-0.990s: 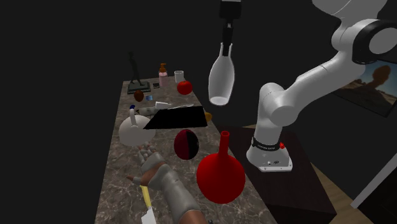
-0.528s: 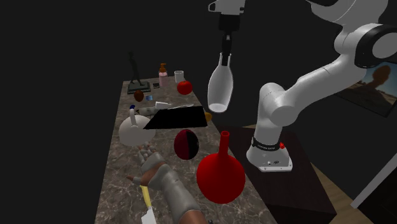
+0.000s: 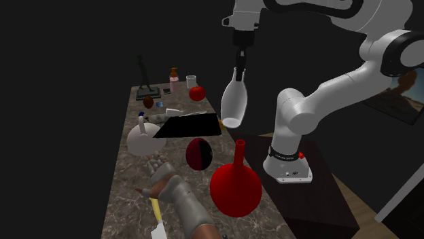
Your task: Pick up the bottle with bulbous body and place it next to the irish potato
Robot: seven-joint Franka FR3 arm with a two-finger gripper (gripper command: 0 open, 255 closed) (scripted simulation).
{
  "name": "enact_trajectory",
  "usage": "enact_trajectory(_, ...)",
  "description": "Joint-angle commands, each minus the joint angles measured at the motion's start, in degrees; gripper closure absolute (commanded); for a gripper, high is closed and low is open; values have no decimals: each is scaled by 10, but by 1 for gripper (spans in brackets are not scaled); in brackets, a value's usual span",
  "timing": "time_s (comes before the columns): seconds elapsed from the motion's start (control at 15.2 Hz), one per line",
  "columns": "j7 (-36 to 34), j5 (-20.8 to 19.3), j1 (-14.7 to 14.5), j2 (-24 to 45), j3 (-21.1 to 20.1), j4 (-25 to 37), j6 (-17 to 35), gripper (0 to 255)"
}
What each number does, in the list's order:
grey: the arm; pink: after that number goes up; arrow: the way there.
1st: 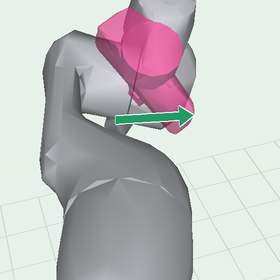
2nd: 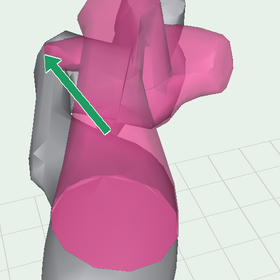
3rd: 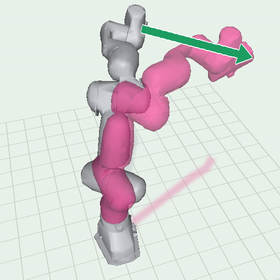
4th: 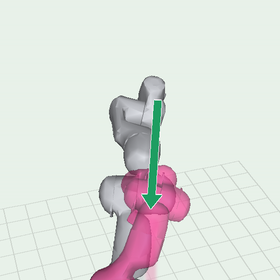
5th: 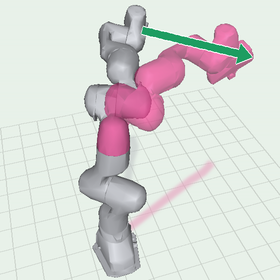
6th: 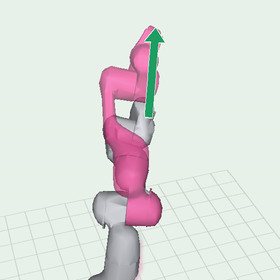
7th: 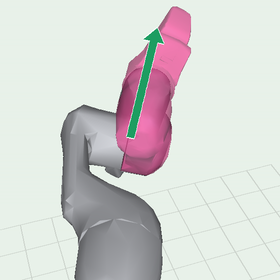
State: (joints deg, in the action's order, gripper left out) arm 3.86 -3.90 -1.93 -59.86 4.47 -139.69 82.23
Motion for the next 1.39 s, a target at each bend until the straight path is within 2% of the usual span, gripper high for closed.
enact_trajectory(0.0, 0, -1, 1, -9, 1, -20, 12, 255)
enact_trajectory(1.32, -1, -13, 8, -66, 13, -200, 134, 255)
